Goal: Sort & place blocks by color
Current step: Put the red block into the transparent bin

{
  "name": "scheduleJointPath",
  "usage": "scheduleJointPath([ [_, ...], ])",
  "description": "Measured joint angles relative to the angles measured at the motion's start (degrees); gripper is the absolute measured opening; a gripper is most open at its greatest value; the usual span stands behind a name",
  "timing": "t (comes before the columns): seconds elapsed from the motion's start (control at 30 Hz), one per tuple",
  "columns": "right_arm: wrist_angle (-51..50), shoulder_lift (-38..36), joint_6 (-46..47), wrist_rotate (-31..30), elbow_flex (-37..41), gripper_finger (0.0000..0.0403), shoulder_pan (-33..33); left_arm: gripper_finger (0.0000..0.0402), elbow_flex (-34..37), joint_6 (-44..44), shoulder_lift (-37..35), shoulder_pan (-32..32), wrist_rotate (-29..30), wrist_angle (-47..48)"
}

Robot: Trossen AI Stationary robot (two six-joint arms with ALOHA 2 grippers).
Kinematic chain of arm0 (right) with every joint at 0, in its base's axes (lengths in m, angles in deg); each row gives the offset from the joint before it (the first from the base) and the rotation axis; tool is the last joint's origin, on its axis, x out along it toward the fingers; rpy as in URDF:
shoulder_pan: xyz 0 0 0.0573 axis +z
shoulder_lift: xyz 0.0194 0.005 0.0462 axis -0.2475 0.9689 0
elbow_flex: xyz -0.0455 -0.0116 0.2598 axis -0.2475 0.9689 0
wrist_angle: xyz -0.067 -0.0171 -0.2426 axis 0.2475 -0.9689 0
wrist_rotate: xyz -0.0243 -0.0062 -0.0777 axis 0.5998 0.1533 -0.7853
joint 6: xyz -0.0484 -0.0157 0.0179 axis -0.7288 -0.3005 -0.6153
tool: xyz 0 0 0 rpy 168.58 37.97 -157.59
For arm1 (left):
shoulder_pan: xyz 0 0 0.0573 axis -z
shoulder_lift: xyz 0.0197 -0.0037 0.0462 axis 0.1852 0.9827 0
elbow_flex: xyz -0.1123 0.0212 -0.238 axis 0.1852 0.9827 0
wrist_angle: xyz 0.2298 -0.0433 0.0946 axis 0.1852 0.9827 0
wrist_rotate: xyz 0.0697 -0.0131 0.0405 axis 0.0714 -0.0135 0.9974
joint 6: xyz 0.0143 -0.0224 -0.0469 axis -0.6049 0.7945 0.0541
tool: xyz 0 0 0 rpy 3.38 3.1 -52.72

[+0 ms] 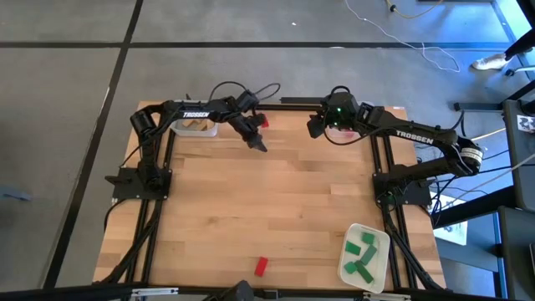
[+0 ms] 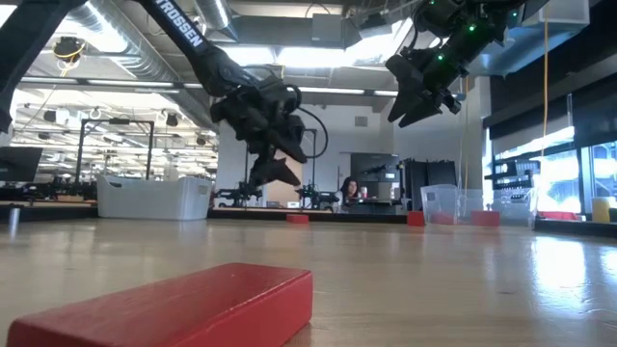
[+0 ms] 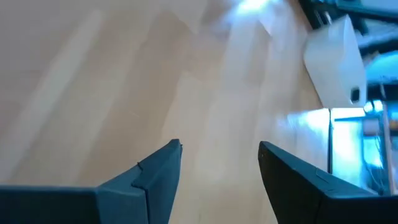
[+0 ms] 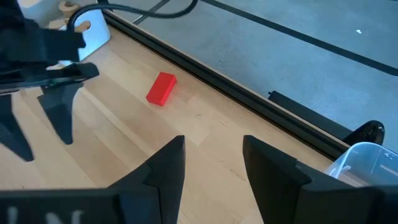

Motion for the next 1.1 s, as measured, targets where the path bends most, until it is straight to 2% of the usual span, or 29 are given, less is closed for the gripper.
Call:
scheduleJointPath([
  [0.1, 0.02, 0.00, 0.00, 0.00, 0.00, 0.0163, 0.00, 0.0208, 0.00, -1.77, -0.33, 0.78, 1.54, 2.42],
  [0.27, 0.01, 0.00, 0.00, 0.00, 0.00, 0.0163, 0.00, 0.0205, -0.02, -1.68, -4.75, 3.65, 19.10, 10.64],
  [0.37, 0.00, 0.00, 0.00, 0.00, 0.00, 0.0163, 0.00, 0.0205, -0.02, 0.31, -8.42, 5.79, 25.29, 17.24],
  [0.5, 0.02, 0.00, 0.00, 0.01, -0.01, 0.0163, 0.00, 0.0205, -0.02, 5.17, -12.82, 9.83, 30.26, 26.58],
  [0.67, 0.00, 0.00, -1.47, 0.00, -0.02, 0.0163, 0.00, 0.0205, -0.04, 12.27, -17.12, 15.38, 36.67, 33.30],
  [0.83, -0.07, -0.01, -1.51, 0.00, -0.02, 0.0163, 0.02, 0.0205, -0.09, 20.65, -18.99, 20.28, 39.04, 34.92],
  [1.1, 0.13, -0.02, -2.37, 0.00, -0.02, 0.0163, 0.00, 0.0205, 0.00, 30.67, -18.24, 31.77, 44.92, 34.97],
])
